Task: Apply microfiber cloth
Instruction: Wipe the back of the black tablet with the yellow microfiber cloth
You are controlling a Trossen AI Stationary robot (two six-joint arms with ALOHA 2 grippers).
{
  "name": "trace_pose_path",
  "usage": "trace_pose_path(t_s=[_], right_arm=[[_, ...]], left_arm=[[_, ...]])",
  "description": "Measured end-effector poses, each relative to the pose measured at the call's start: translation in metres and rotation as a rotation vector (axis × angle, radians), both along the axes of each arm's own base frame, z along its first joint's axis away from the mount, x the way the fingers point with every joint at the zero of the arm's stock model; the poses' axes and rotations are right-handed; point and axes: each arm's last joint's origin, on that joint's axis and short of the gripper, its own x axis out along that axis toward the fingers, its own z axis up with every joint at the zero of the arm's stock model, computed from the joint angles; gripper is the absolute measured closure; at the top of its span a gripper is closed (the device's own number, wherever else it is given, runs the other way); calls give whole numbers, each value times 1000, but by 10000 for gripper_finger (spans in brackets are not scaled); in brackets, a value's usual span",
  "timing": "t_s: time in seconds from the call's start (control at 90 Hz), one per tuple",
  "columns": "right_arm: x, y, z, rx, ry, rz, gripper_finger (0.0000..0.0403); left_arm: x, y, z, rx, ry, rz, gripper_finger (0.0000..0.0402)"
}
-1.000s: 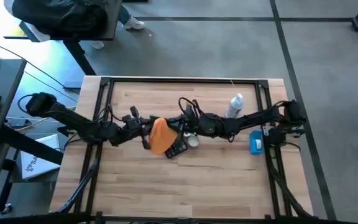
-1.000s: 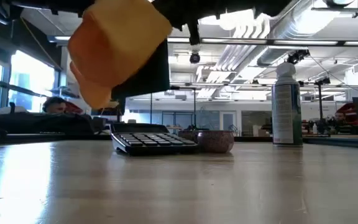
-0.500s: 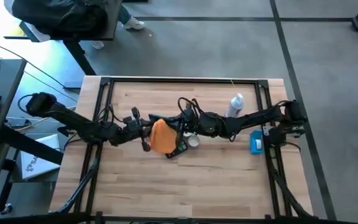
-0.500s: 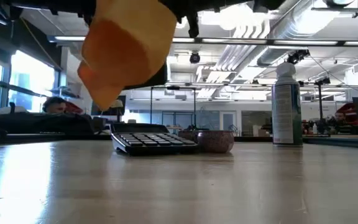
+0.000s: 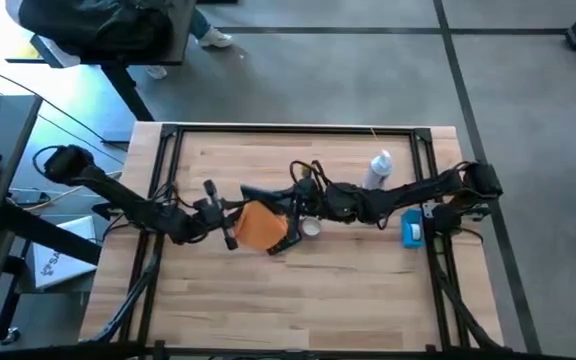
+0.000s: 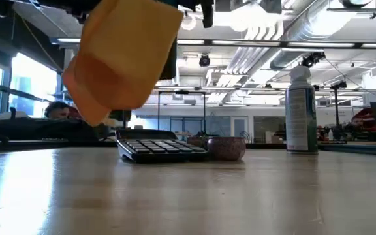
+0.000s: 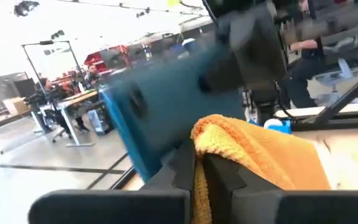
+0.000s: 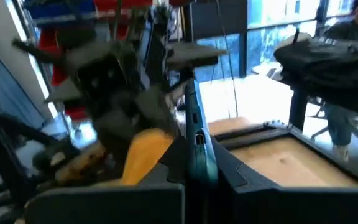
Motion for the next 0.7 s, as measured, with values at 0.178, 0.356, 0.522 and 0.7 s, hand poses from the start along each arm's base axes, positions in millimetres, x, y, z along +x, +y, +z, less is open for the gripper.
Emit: trace_pose_path(t_s=[0.178, 0.356, 0.522, 0.7], right_arm=[[-2, 8, -7, 14, 65, 16, 402], [-3, 16, -14, 10, 112, 83, 402], [-2, 17, -12, 20, 86, 131, 402], [-6, 11, -1, 24, 50, 109, 402]], left_arm=[[-5, -5, 3, 5, -5, 9, 401], [-8, -5, 10, -18, -55, -12, 401], [-8, -6, 10, -2, -45, -20, 401], [-8, -7, 10, -4, -47, -35, 401]])
